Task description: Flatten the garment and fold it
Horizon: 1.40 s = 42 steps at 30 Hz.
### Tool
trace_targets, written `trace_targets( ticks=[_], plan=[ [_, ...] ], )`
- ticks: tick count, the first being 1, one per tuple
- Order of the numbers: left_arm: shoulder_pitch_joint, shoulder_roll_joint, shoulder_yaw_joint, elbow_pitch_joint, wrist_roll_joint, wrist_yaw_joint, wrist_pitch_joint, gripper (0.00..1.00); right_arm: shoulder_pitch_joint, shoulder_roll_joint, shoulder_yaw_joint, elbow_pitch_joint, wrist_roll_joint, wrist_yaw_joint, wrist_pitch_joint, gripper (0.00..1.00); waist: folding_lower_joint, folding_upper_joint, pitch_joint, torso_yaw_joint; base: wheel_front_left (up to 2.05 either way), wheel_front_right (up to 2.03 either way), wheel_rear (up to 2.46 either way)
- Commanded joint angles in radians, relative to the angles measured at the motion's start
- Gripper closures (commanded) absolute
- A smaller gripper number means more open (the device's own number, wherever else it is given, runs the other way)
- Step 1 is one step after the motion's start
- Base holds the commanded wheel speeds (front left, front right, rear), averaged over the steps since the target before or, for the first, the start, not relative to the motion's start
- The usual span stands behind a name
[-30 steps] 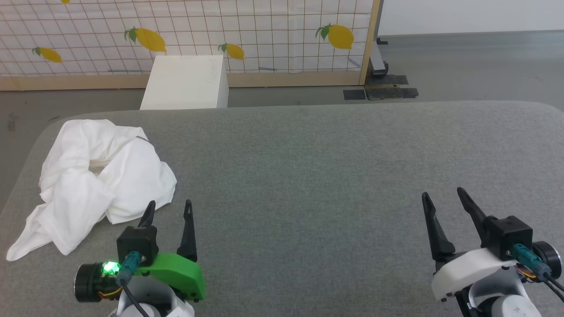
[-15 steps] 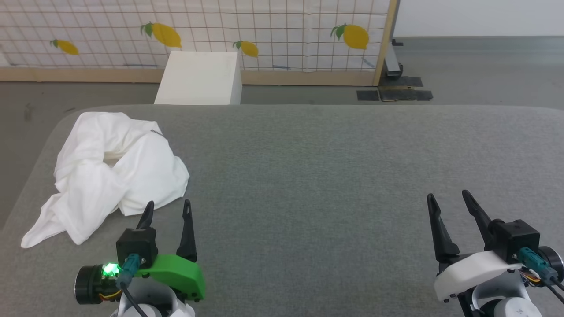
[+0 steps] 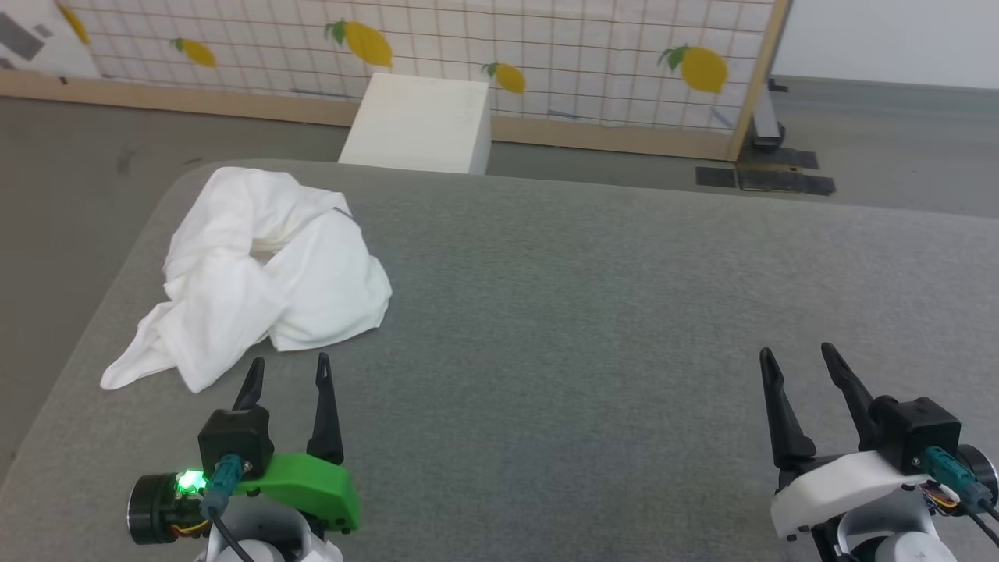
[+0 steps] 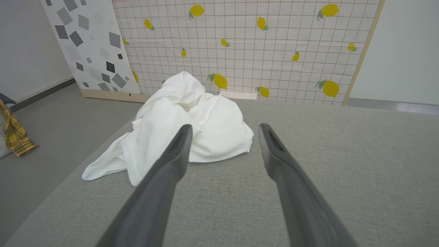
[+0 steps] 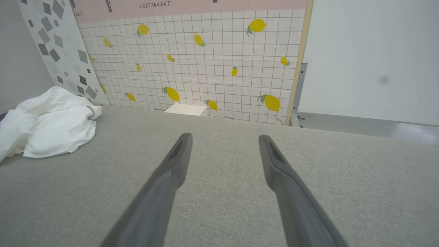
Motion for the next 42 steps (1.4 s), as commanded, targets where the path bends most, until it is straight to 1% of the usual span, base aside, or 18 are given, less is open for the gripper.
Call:
trace_targets(
  ticks=[1,19,31,32,42],
  plan=[
    [0.005,-0.002,0.003,0.002,-0.011,0.007,-0.009,0.00,0.018,0.001,-0.003,0.006,0.010,-0.001,-0.011,0.00,0.0000,0.0037,-0.001,0.031,0.00,0.00,0.00],
    [0.012,-0.003,0.003,0.013,-0.029,0.029,-0.047,0.00,0.027,0.001,0.007,0.020,0.020,-0.001,-0.044,0.00,0.0000,0.0050,0.013,0.180,0.00,0.00,0.00],
    [0.022,-0.003,-0.007,0.025,-0.037,0.046,-0.071,0.00,0.029,0.001,0.009,0.046,0.041,-0.001,-0.069,0.00,0.0000,0.0059,0.010,0.255,0.00,0.00,0.00],
    [0.024,-0.003,-0.009,0.028,-0.040,0.051,-0.077,0.00,0.031,0.001,0.010,0.052,0.046,-0.001,-0.075,0.00,0.0000,0.0061,0.008,0.271,0.00,0.00,0.00],
    [0.028,-0.004,-0.015,0.037,-0.052,0.066,-0.098,0.00,0.039,0.001,0.015,0.068,0.061,-0.001,-0.095,0.00,0.0000,0.0068,0.010,0.324,0.00,0.00,0.00]
  ],
)
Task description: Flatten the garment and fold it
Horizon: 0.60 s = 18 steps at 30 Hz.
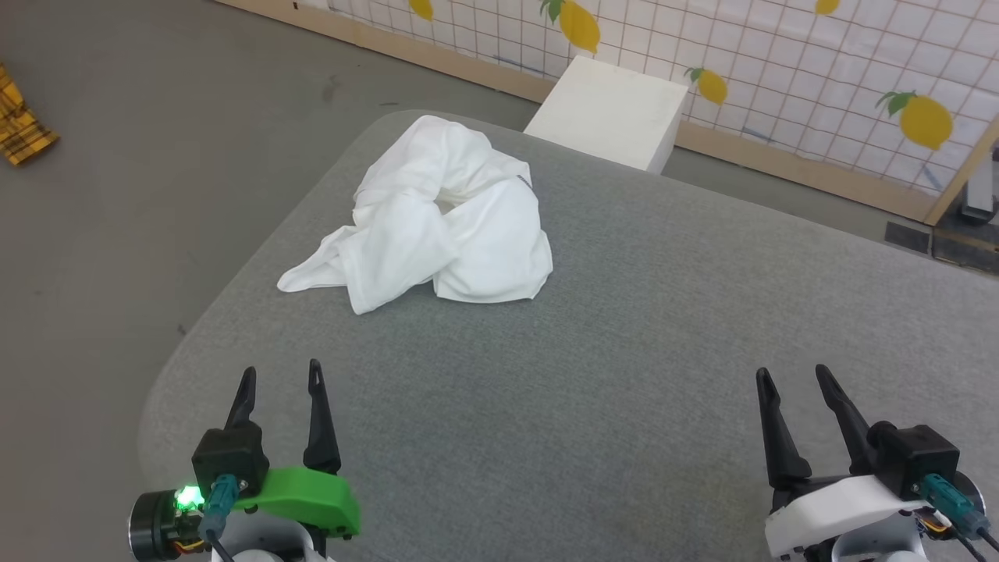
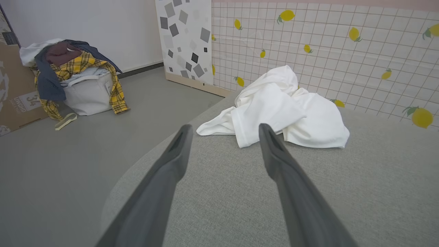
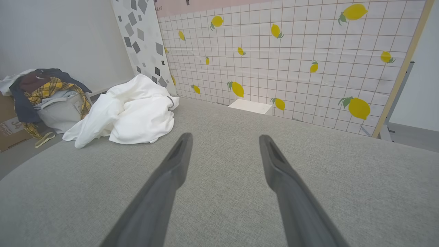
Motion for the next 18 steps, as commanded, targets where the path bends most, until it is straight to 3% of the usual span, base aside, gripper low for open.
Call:
trace_targets(
  ticks=[1,18],
  plan=[
    [0.016,-0.003,-0.004,0.003,-0.010,0.013,-0.011,0.00,0.018,0.001,0.002,0.005,0.010,-0.001,-0.011,0.00,0.0000,0.0069,0.002,0.015,0.00,0.00,0.00],
    [0.021,-0.004,-0.026,0.017,-0.031,0.044,-0.046,0.00,0.032,0.001,-0.004,0.027,0.033,-0.001,-0.037,0.00,0.0000,0.0081,0.010,0.097,0.00,0.00,0.00]
  ],
)
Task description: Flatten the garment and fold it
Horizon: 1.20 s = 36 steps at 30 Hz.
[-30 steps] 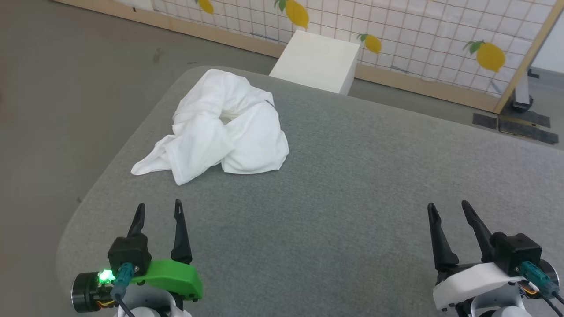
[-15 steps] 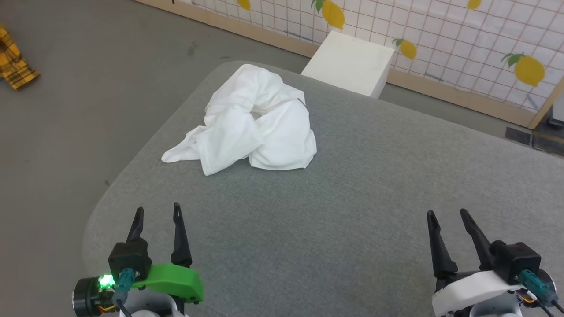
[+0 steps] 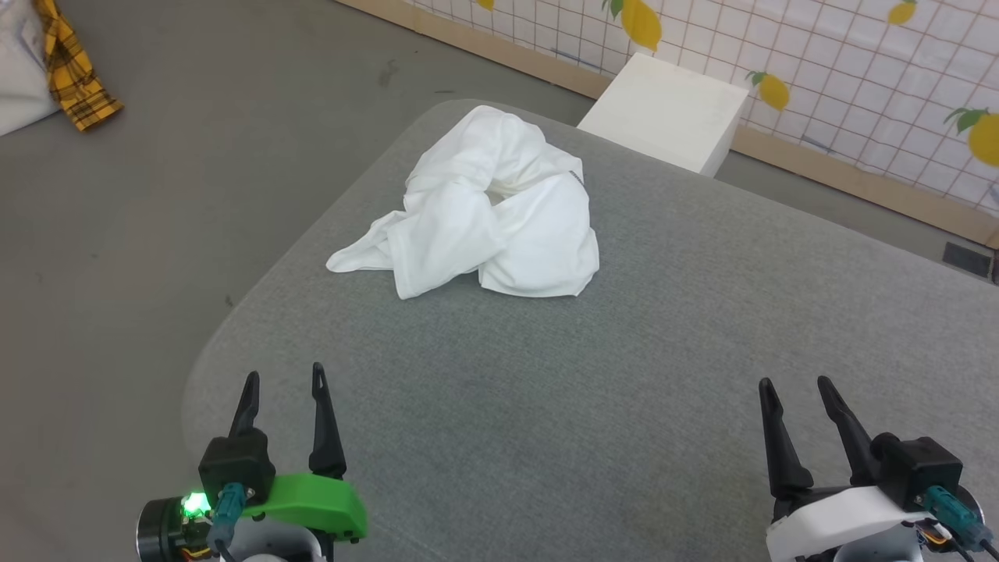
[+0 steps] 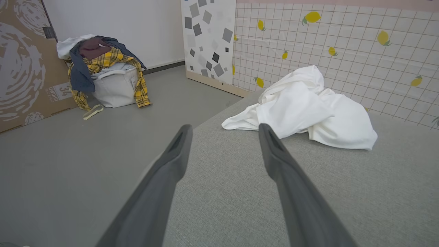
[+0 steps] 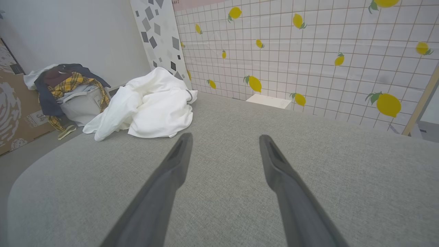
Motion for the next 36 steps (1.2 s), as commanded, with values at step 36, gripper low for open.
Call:
trace_targets(
  ticks=[36],
  plan=[
    [-0.150,-0.004,-0.028,0.122,-0.069,-0.058,-0.034,0.00,0.014,0.001,-0.004,-0.017,0.002,-0.002,-0.004,0.00,0.0000,0.0092,0.047,0.010,0.00,0.00,0.00]
  ],
)
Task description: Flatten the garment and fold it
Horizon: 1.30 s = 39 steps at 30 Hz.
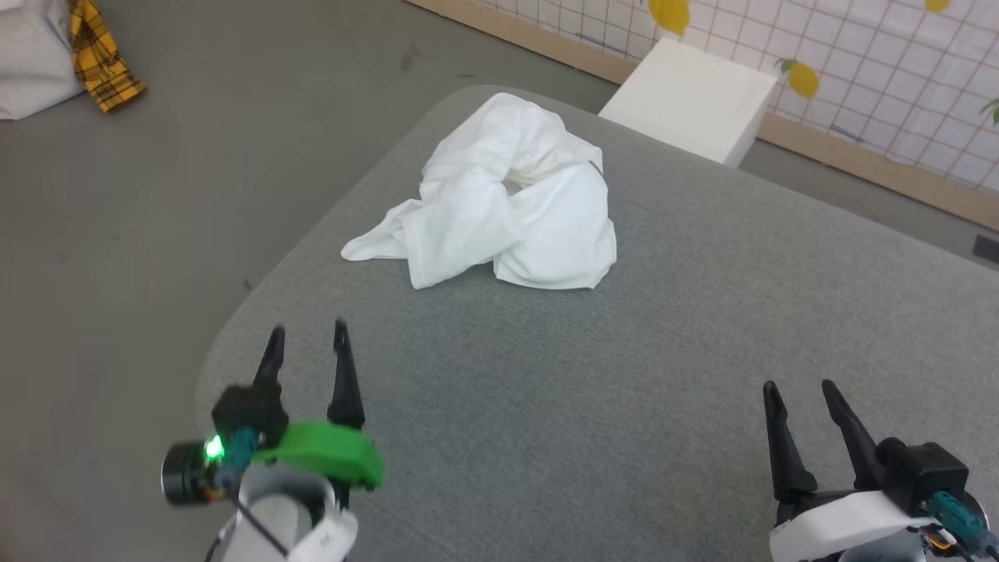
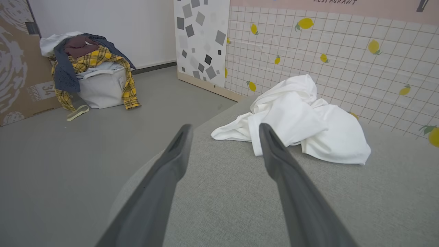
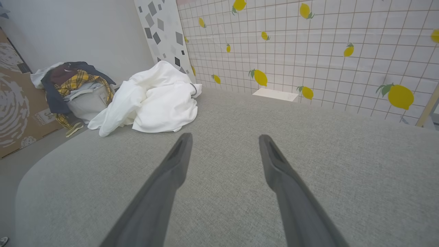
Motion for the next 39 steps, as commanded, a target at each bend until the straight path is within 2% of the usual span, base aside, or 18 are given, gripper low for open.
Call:
trace_targets(
  ticks=[1,4,7,9,12,16,19,24,31,36,37,38,39],
  plan=[
    [-0.073,-0.003,0.002,0.029,-0.020,-0.021,-0.001,0.00,-0.009,0.001,0.002,-0.015,-0.016,-0.002,0.011,0.00,0.0000,0.0092,0.031,-0.031,0.00,0.00,0.00],
    [-0.195,-0.002,0.015,0.080,-0.054,-0.046,0.010,0.00,-0.020,0.001,-0.005,-0.040,-0.034,-0.002,0.029,0.00,0.0000,0.0092,0.063,-0.057,0.00,0.00,0.00],
    [-0.365,0.018,0.033,0.176,-0.110,-0.098,0.091,0.00,-0.036,0.001,-0.008,-0.079,-0.060,-0.002,0.059,0.00,0.0000,0.0092,0.119,-0.109,0.00,0.00,0.00],
    [-0.465,0.043,0.050,0.246,-0.155,-0.134,0.183,0.00,-0.048,0.001,-0.009,-0.107,-0.074,-0.002,0.077,0.00,0.0000,0.0092,0.156,-0.150,0.00,0.00,0.00],
    [-0.588,0.090,0.066,0.332,-0.204,-0.165,0.347,0.00,-0.073,0.001,-0.013,-0.143,-0.089,-0.002,0.094,0.00,0.0000,0.0092,0.217,-0.217,0.00,0.00,0.00],
    [-0.707,0.163,0.093,0.411,-0.254,-0.168,0.571,0.00,-0.106,0.001,-0.026,-0.176,-0.091,-0.002,0.105,0.00,0.0000,0.0092,0.304,-0.312,0.00,0.00,0.00],
    [-0.765,0.204,0.100,0.430,-0.272,-0.149,0.726,0.00,-0.122,0.001,-0.042,-0.190,-0.089,-0.002,0.105,0.00,0.0000,0.0092,0.369,-0.368,0.00,0.00,0.00],
    [-0.811,0.224,0.111,0.409,-0.295,-0.100,0.877,0.00,-0.132,0.001,-0.063,-0.196,-0.084,-0.002,0.096,0.00,0.0000,0.0092,0.438,-0.415,0.00,0.00,0.00],
    [-0.791,0.233,0.093,0.370,-0.291,-0.008,1.081,0.00,-0.144,0.001,-0.078,-0.209,-0.087,-0.002,0.087,0.00,0.0000,0.0092,0.484,-0.430,0.00,0.00,0.00],
    [-0.751,0.230,0.081,0.329,-0.284,0.052,1.184,0.00,-0.153,0.000,-0.087,-0.217,-0.089,-0.002,0.088,0.00,0.0000,0.0092,0.498,-0.427,0.00,0.00,0.00],
    [-0.743,0.229,0.082,0.315,-0.285,0.064,1.193,0.24,-0.154,-0.001,-0.087,-0.217,-0.089,-0.002,0.089,0.00,0.0000,0.0092,0.499,-0.427,0.00,0.00,0.00],
    [-0.735,0.231,0.081,0.300,-0.280,0.072,1.194,0.98,-0.155,-0.001,-0.087,-0.217,-0.089,-0.002,0.090,0.00,0.0000,0.0092,0.499,-0.426,0.00,0.00,0.00],
    [-0.730,0.232,0.081,0.290,-0.278,0.077,1.193,1.00,-0.156,-0.002,-0.086,-0.216,-0.089,-0.002,0.090,0.00,0.0000,0.0092,0.499,-0.425,0.00,0.00,0.00]
  ],
)
